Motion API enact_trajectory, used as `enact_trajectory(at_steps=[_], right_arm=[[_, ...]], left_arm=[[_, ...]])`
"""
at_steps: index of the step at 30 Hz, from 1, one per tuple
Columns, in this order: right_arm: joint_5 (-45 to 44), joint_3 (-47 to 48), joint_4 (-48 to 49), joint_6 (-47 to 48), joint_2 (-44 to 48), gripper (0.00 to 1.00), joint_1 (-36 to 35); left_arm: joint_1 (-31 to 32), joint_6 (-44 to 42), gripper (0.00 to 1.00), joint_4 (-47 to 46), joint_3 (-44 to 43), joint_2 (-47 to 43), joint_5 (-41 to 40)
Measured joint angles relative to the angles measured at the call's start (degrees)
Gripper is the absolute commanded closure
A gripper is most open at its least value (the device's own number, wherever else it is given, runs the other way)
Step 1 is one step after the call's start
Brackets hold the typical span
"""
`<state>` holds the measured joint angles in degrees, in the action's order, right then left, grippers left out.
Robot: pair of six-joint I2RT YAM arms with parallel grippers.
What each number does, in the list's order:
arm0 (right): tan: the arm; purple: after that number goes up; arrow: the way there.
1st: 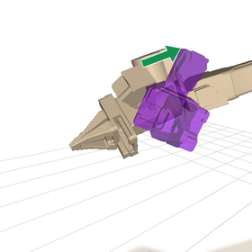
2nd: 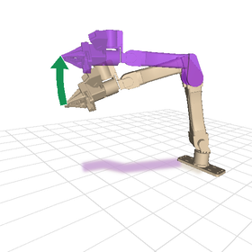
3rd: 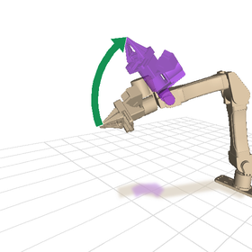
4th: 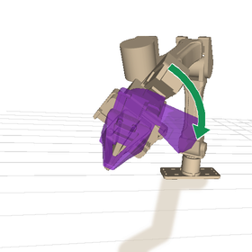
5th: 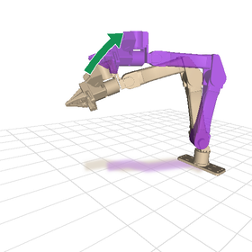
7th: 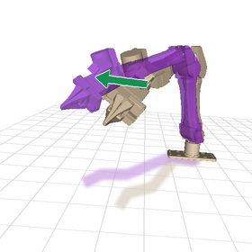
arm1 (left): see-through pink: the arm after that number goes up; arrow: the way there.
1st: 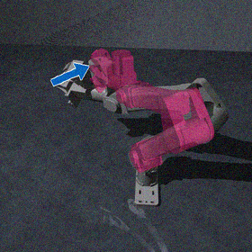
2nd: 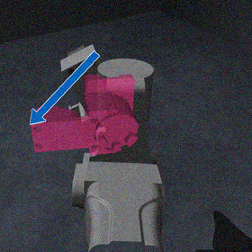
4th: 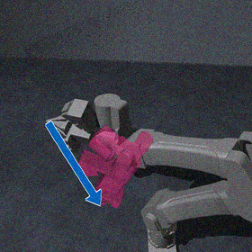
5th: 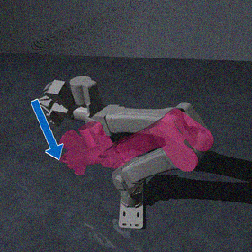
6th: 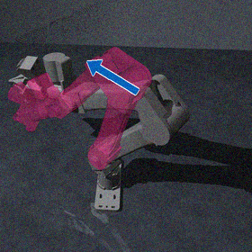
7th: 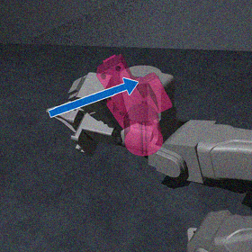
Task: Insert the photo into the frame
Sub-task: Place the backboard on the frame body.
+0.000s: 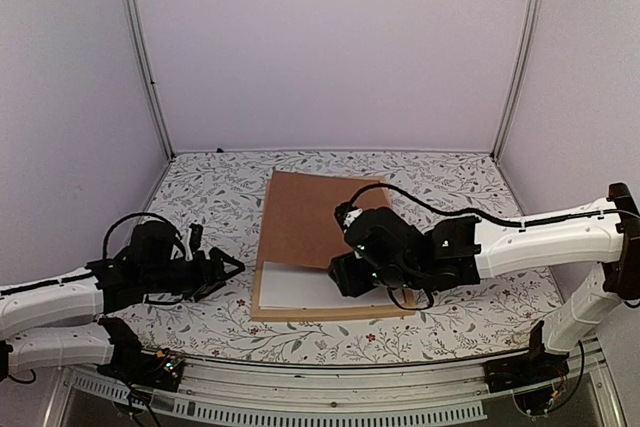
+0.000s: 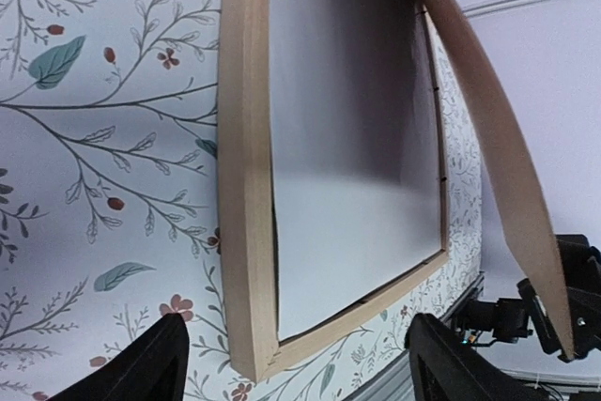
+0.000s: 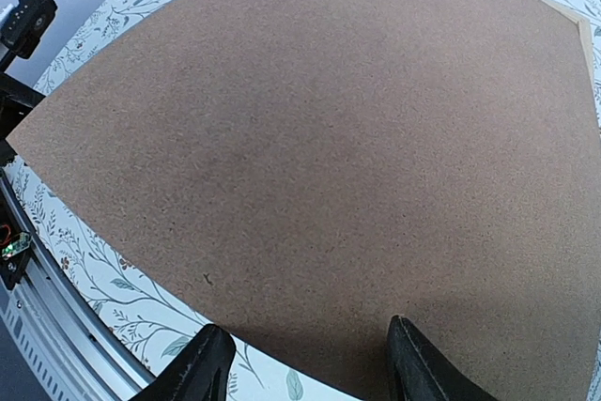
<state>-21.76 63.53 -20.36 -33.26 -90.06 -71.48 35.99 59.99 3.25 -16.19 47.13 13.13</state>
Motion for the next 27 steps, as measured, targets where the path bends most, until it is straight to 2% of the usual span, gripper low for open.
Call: enact_trajectory(at_steps=[6,18,24,27], right_arm=[[1.33,-0.22,0.48,0.00,0.02,0.43,0.72],[1.53,-0.68,3.56,-1.46,0.66,0.43,2.56],[1.62,-1.70,4.15,-1.73,0.70,0.42,2.56],[1.88,-2.67,4.33,-2.01,0.83,0.39,2.56]], left_arm=[[-0.11,-6.08,0.17,4.46,-5.66,9.01,-4.57],[-0.15,-13.94,0.17,3.48,-11.91,25.53,-8.48],[0.26,-15.43,0.18,3.08,-12.94,29.33,-9.35],[0.66,-15.93,0.18,3.06,-13.49,30.18,-10.05]])
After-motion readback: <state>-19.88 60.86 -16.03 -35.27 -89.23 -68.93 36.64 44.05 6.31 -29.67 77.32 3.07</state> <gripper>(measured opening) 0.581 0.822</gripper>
